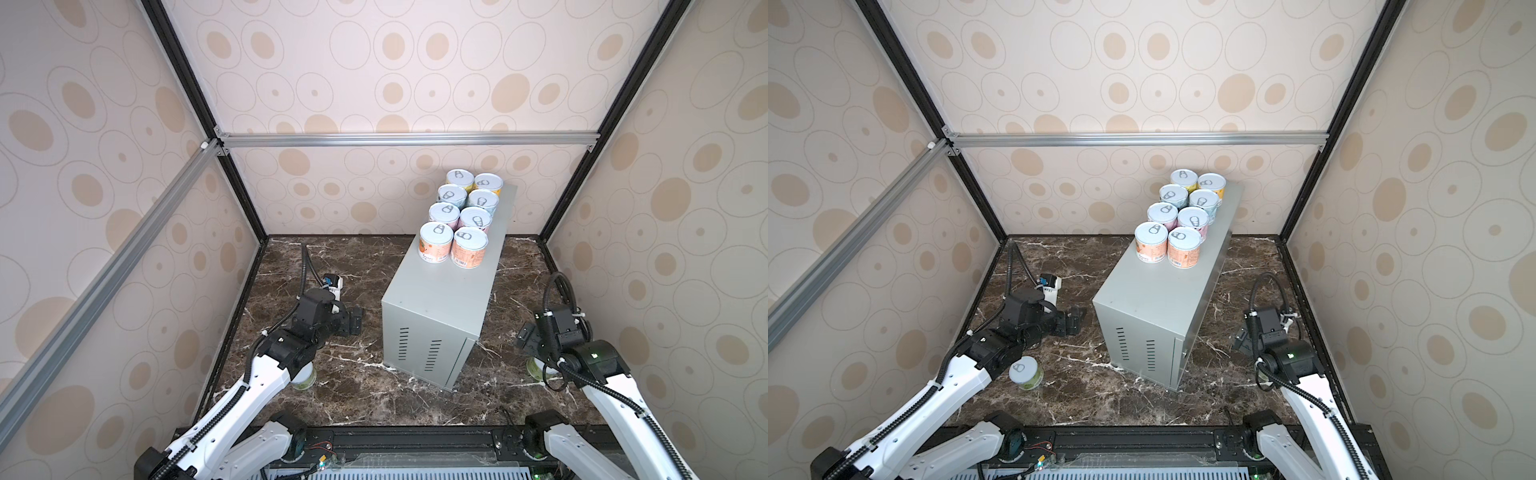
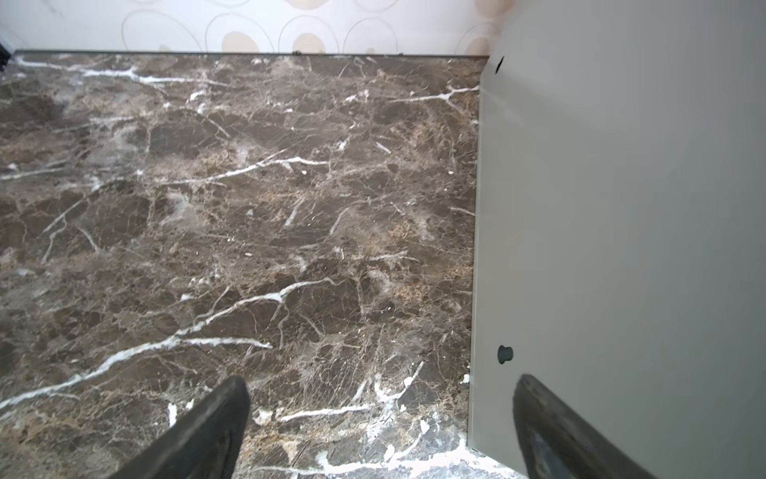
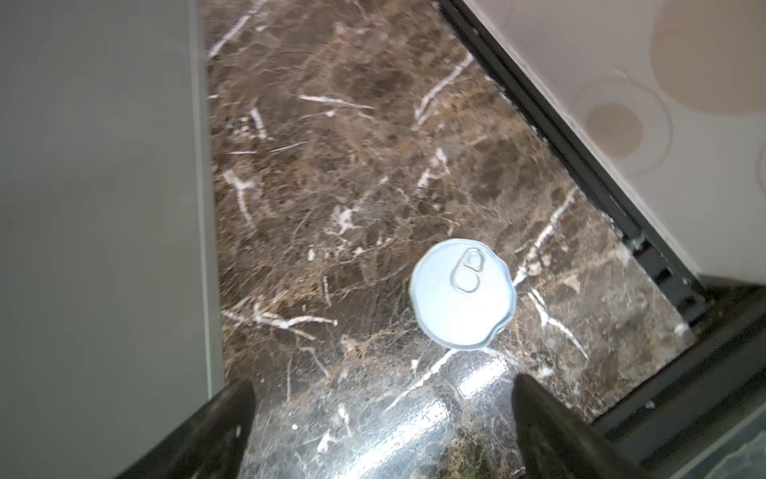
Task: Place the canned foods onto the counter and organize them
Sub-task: 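Draw the right gripper back down over the green-labelled floor can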
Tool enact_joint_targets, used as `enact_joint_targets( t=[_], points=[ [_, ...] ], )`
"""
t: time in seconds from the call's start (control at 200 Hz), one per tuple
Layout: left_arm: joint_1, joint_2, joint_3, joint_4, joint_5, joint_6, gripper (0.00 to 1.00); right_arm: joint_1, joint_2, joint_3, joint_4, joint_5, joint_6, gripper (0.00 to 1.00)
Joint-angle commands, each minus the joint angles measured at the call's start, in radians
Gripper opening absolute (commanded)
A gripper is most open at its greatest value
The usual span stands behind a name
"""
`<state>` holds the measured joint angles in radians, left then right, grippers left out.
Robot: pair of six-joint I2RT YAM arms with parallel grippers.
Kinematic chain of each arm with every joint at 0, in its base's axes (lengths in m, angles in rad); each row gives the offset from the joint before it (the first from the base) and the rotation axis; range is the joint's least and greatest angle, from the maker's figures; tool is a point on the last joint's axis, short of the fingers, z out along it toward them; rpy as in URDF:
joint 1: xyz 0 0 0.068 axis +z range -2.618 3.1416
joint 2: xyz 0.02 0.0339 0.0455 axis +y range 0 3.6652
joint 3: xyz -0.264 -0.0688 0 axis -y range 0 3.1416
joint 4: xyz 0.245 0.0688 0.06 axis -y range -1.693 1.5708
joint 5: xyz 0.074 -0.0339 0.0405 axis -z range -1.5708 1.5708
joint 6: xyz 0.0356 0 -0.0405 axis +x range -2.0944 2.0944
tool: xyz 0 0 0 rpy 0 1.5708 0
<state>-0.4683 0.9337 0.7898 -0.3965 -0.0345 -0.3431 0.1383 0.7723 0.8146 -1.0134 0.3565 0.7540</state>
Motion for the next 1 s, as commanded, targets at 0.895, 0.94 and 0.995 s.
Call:
enact_joint_targets(
  t=[0.895,0.94,0.995],
  points=[
    [-0.003,-0.029,-0.046,0.036,0.007,0.047,0.99,-0.311,0.253,-0.175,0.294,-0.128,0.027,0.99],
    [-0.003,-0.025,-0.046,0.036,0.007,0.047,0.99,-0.317,0.265,-0.180,0.309,-0.135,0.025,0.99],
    [-0.004,-0.020,-0.044,0.036,0.005,0.049,0.99,-0.326,0.284,-0.187,0.329,-0.145,0.020,0.99]
  ],
)
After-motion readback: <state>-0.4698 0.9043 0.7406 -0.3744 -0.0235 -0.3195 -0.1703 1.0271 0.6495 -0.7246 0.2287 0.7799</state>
